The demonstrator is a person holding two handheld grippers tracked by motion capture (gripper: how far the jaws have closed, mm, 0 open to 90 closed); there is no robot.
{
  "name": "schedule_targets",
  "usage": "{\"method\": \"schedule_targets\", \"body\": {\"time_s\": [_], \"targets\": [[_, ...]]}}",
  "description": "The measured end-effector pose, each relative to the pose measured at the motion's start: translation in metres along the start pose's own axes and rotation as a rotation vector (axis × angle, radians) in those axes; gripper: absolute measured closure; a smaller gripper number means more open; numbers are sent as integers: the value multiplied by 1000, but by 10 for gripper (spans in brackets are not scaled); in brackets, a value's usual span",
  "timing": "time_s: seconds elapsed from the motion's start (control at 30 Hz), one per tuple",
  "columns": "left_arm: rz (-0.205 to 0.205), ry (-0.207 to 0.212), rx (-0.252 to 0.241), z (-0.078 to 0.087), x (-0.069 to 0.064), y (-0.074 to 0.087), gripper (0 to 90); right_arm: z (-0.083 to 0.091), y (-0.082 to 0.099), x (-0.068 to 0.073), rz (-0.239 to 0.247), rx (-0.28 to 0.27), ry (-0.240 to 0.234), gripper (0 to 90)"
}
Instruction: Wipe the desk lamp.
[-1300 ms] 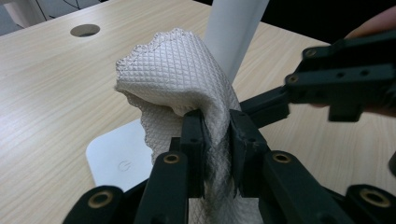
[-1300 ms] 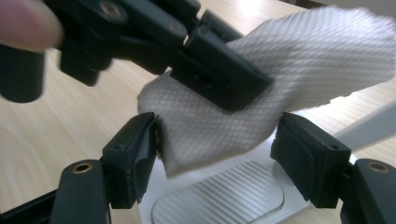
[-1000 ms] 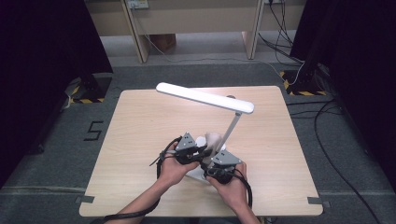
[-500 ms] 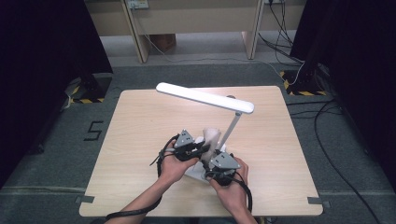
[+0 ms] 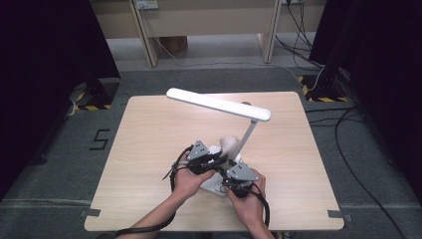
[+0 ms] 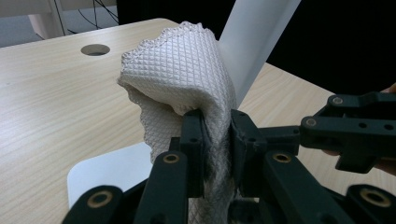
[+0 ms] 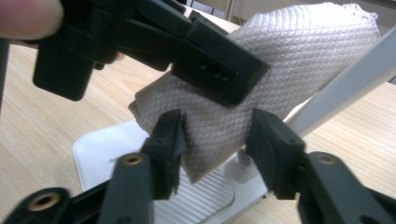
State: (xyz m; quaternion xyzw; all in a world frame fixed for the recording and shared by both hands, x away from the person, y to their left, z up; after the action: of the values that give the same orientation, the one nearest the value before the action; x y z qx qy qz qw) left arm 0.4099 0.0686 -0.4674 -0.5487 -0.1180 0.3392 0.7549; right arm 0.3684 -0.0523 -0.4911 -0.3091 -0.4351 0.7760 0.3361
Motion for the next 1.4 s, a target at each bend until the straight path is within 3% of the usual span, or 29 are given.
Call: {"method": "schedule_targets", "body": {"time_s": [0.33, 0.8, 0.97, 1.1, 1.17, 1.23, 1.3, 1.4], "targets": [[0, 22, 9, 1, -3, 1, 754, 4, 2, -2, 26, 30, -11, 885], [-59, 75, -26, 20, -16, -21, 620, 22, 1, -11, 23, 24, 10, 900], [-52, 51, -18, 24, -10, -22, 605, 25, 0, -13, 22, 34, 4, 900], [-18, -2, 27, 26, 9, -11, 607, 18, 9, -11, 12, 120, -50, 900], [-2, -24, 51, 27, 18, -5, 618, 14, 16, -11, -5, 164, -72, 877], [9, -38, 63, 29, 24, -1, 624, 10, 20, -10, -37, 200, -85, 771], [9, -50, 62, 32, 29, 0, 626, 11, 18, -11, -62, 202, -65, 611], [4, -62, 62, 36, 34, -2, 628, 16, 7, -10, -80, 155, -33, 502]]}}
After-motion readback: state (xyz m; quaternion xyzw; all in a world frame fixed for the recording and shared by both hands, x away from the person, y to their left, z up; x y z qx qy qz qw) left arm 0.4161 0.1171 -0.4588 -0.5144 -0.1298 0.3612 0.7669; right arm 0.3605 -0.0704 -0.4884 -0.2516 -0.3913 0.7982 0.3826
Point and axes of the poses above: each handheld gripper's, and its own axes: z roughly backward along the jaws, y roughly out of its underside, x roughly to its left, the point moved 4 cm from there along -z, roughly forward along the jaws, and after that the axes turned 2 degrees about z, right-handed, at the moved point
